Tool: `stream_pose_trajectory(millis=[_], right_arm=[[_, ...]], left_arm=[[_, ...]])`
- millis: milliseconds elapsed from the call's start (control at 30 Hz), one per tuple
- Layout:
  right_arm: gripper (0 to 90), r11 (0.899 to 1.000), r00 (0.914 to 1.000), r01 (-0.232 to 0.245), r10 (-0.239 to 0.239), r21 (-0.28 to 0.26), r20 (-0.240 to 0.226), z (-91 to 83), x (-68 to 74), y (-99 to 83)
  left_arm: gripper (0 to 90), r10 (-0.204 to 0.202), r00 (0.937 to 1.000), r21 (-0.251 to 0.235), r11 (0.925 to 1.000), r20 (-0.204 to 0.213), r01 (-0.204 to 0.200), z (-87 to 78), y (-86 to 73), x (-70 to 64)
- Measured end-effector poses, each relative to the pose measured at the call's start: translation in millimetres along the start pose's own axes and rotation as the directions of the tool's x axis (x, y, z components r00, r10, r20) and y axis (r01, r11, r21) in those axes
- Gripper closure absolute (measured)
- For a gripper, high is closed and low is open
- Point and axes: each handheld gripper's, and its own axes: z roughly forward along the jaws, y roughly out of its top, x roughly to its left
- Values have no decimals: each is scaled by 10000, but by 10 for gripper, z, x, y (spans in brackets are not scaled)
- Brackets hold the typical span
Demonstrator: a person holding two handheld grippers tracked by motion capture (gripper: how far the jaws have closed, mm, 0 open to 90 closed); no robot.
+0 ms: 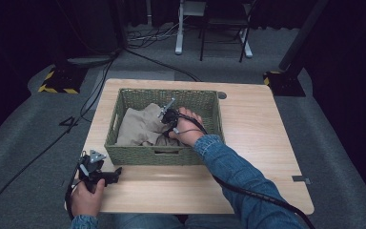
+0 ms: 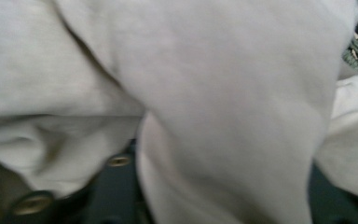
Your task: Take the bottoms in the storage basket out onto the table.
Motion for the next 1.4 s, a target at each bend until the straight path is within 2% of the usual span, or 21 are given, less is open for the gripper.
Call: stream_pose_trajectory(millis=[33, 133, 367, 400, 467, 633, 700, 767, 967, 1000, 1033, 1100, 1133, 1300, 1400], right_arm=[[679, 10000, 10000, 33, -33, -79, 23, -16, 8, 10], [708, 9997, 9999, -123, 124, -232, 34, -47, 4, 15], [733, 9908, 9989, -452, 435, -1279, -156, -180, -33, 8], [733, 9908, 9989, -452, 435, -1279, -156, -180, -33, 8], [737, 9820, 9986, -518, 502, -1814, -134, -261, -47, 1], [739, 9653, 9971, -754, 722, -2501, -219, -406, -80, -10], [738, 9620, 9969, -781, 749, -2615, -222, -435, -90, -13], [739, 9503, 9952, -983, 944, -2953, -276, -508, -115, -22], [739, 9318, 9934, -1143, 1090, -3444, -348, -635, -161, -42], [739, 9318, 9934, -1143, 1090, -3444, -348, -635, -161, -42], [739, 9241, 9921, -1250, 1192, -3611, -384, -673, -170, -48], [739, 9166, 9911, -1329, 1260, -3772, -431, -711, -179, -56], [739, 9166, 9911, -1329, 1260, -3772, -431, -711, -179, -56], [738, 8958, 9882, -1526, 1442, -4175, -520, -821, -198, -73], [738, 8873, 9874, -1564, 1503, -4338, -486, -883, -204, -87]], left_arm=[[1, 5, 10000, 3, 10000, 1, -5, 0, 0, 1], [1, 9, 10000, 4, 10000, 0, -9, 0, 0, 1], [2, 7, 10000, 9, 10000, 1, -7, -1, 0, 1], [1, 7, 10000, 9, 10000, 1, -7, -1, 0, 1], [1, 29, 10000, 20, 10000, -2, -29, -1, 0, 2], [1, 29, 10000, 26, 10000, -5, -29, -2, 1, 2], [1, 30, 10000, 27, 10000, -4, -30, -2, 1, 2], [1, 61, 10000, 32, 10000, -20, -61, -3, 1, 4], [1, 39, 10000, 14, 10000, -16, -39, -2, 1, 2], [1, 39, 10000, 14, 10000, -16, -39, -2, 1, 2], [1, 38, 10000, 12, 10000, -18, -38, -1, 1, 2], [1, 35, 10000, 11, 10000, -17, -35, -1, 1, 2], [1, 35, 10000, 11, 10000, -17, -35, -1, 1, 2], [1, 32, 10000, 7, 10000, -19, -32, -1, 1, 1], [1, 60, 10000, 11, 10000, -19, -60, 2, 6, 5]])
